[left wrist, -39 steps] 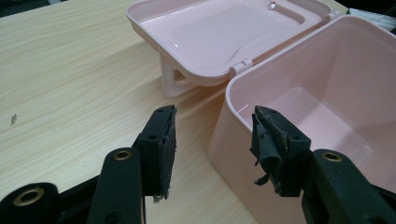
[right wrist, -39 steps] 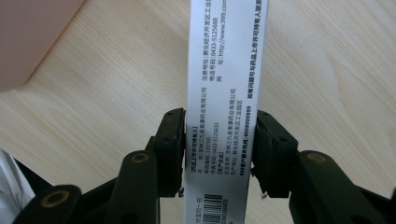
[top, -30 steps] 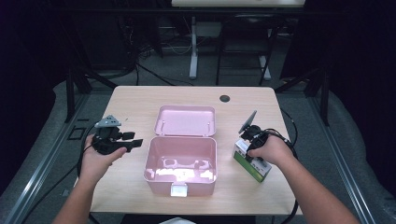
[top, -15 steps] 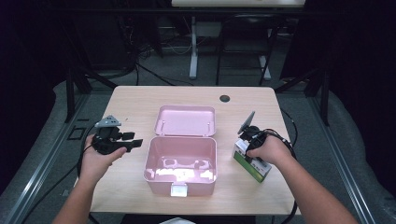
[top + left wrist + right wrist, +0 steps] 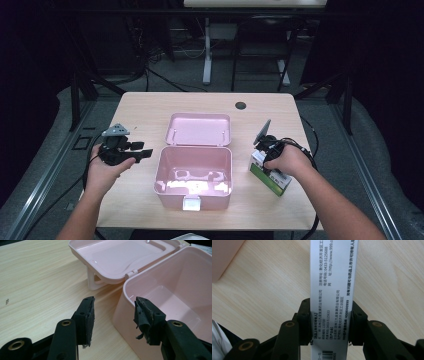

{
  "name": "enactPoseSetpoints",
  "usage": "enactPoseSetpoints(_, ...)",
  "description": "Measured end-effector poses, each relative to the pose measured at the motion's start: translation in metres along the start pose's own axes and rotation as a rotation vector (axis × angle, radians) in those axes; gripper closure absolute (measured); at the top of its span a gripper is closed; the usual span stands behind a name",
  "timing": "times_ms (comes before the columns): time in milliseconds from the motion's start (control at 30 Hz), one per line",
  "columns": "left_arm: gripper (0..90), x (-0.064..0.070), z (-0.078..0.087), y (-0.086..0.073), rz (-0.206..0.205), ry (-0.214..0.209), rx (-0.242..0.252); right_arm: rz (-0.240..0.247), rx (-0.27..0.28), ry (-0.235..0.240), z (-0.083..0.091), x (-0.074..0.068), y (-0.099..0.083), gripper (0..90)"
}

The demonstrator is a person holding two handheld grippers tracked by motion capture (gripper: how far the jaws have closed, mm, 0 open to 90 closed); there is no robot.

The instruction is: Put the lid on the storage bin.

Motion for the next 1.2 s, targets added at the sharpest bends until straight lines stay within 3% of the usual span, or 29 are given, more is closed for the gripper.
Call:
enactPoseSetpoints(533, 50.5, -0.001, -0.001, -0.001, 0.003, 0.003, -0.002, 0.030, 0.007, -0.015, 0.020, -0.006, -0.002, 61.6)
enactPoseSetpoints(800, 50.6, -0.002, -0.001, 0.000, 0.008, 0.008, 0.002, 0.037, 0.018, -0.022, 0.039, -0.010, -0.005, 61.6)
enactPoseSetpoints(1200, 57.2, -0.003, -0.001, -0.001, 0.010, 0.024, 0.002, 0.071, 0.007, -0.029, 0.056, -0.022, -0.003, 61.6)
Point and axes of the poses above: each handheld gripper's, and its own axes: z roughly backward along the jaws, y roughly out of its top, x roughly to its right, the point moved 10 cm from there along -z, roughly forward along the jaws, and after that the axes turned 7 degrees about -x, right-handed, at the moved point
